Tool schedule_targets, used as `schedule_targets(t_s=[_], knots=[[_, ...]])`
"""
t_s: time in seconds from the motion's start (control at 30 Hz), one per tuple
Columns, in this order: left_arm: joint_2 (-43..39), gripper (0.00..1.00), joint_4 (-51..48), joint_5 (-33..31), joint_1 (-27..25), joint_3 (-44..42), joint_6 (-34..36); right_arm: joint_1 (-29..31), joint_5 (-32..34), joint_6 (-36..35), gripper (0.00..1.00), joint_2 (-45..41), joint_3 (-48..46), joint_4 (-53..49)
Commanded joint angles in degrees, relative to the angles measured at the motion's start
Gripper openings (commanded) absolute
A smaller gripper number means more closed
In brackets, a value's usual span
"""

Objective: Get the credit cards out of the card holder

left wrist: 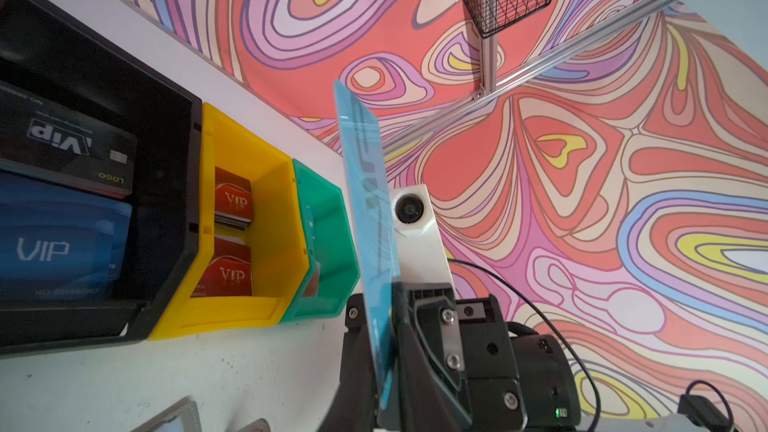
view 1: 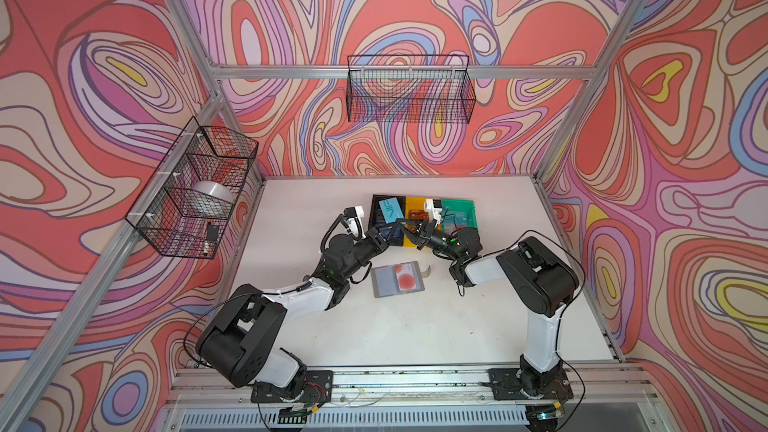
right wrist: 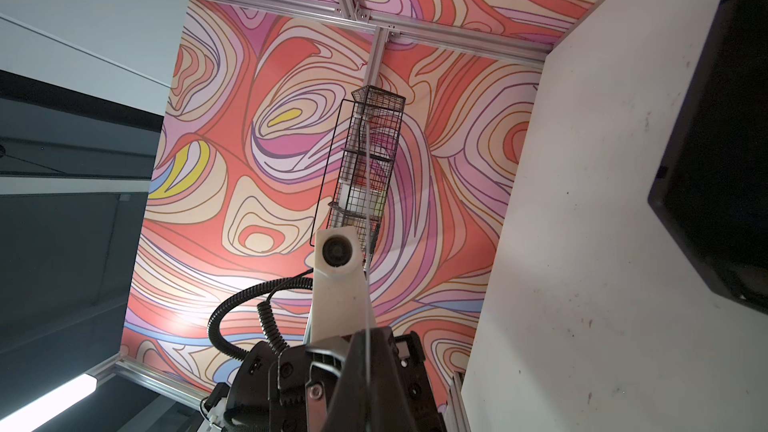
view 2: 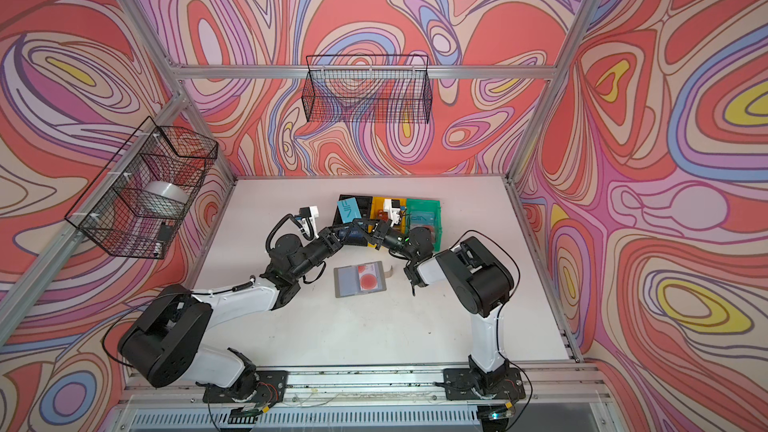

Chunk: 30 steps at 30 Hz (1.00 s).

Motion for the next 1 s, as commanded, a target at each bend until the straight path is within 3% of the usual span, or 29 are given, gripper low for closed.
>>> schedule_targets(t_s=[0.0,0.2,0.37,0.47,0.53,0.6,0.63,0.77,0.97], knots=[[-3.6,0.23,-7.6,4.6,0.7,2.3,5.1,-1.1,-4.1,0.5,0.00,-1.7,-0.9,1.0],[-6.5,0.30,-10.6,9.3,6.9,1.2,5.5,-3.1,-8.2,0.5,0.00,-5.0,-2.5,-2.3],[-7.0,0.30,-17.2,15.5,11.0,4.5,8.6,-4.9,-16.3,-8.1,0.00,-13.4,-1.0,-19.4],[-5.8,0.30,-18.6,19.4,11.6,7.2,10.1,-5.0,-20.3,-26.8,0.00,-21.3,5.4,-51.2],[-4.6,0.31,-18.0,21.7,11.7,8.6,10.2,-4.9,-17.1,-48.8,0.00,-25.8,15.1,-84.4],[-3.4,0.32,-16.7,23.8,11.8,9.5,9.7,-5.3,-14.8,-60.3,0.00,-27.0,22.1,-103.1],[-2.7,0.32,-15.5,25.0,11.8,9.8,9.2,-5.5,-14.5,-63.3,0.00,-27.4,24.2,-107.8],[-0.3,0.36,-7.5,29.2,11.9,10.0,5.7,-6.2,-14.7,-69.6,0.00,-27.7,28.8,-118.1],[3.3,0.39,5.5,34.8,11.9,10.0,-1.4,-6.6,-16.6,-72.3,0.00,-27.1,28.4,-120.4]])
